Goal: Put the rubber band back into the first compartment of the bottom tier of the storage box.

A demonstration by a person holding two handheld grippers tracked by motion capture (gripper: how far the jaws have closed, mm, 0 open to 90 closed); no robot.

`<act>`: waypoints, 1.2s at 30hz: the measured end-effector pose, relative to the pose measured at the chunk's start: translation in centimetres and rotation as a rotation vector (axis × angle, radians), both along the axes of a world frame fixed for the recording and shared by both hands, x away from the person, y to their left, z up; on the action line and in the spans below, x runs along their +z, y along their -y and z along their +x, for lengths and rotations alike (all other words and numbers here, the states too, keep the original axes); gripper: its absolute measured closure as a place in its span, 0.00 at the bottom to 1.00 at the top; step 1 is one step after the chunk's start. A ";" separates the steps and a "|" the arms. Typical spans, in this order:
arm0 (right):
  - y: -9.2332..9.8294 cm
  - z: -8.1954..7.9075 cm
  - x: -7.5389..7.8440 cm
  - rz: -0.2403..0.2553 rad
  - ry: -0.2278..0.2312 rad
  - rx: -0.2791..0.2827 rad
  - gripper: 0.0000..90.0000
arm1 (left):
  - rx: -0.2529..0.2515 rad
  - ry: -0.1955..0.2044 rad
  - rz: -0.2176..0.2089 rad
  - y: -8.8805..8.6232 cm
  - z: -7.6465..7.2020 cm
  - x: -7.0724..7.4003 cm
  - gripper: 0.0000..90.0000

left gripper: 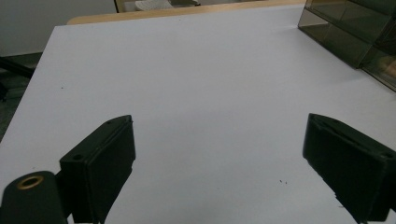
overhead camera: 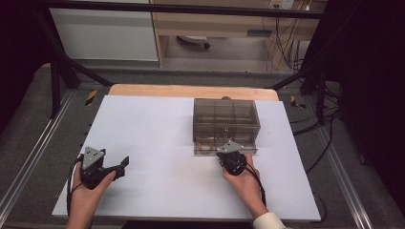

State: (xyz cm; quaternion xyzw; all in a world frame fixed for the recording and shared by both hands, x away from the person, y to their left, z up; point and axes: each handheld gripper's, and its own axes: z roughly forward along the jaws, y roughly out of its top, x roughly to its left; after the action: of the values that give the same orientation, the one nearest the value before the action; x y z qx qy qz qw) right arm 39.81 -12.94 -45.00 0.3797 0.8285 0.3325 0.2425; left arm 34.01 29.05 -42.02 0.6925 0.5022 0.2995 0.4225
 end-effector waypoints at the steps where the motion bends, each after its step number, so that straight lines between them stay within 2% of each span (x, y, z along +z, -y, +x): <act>1: 0.0 0.0 0.0 0.001 0.001 -0.001 1.00 | 0.000 0.001 0.000 0.0 0.0 0.0 0.10; 36: 0.4 0.2 0.1 0.024 0.000 -0.020 1.00 | -0.001 0.000 0.001 0.0 0.0 0.0 0.10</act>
State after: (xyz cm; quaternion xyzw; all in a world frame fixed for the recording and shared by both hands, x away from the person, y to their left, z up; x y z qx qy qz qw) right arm 40.00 -13.31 -44.86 0.3909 0.8207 0.3399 0.2411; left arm 34.00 29.02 -42.02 0.6930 0.5017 0.2993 0.4224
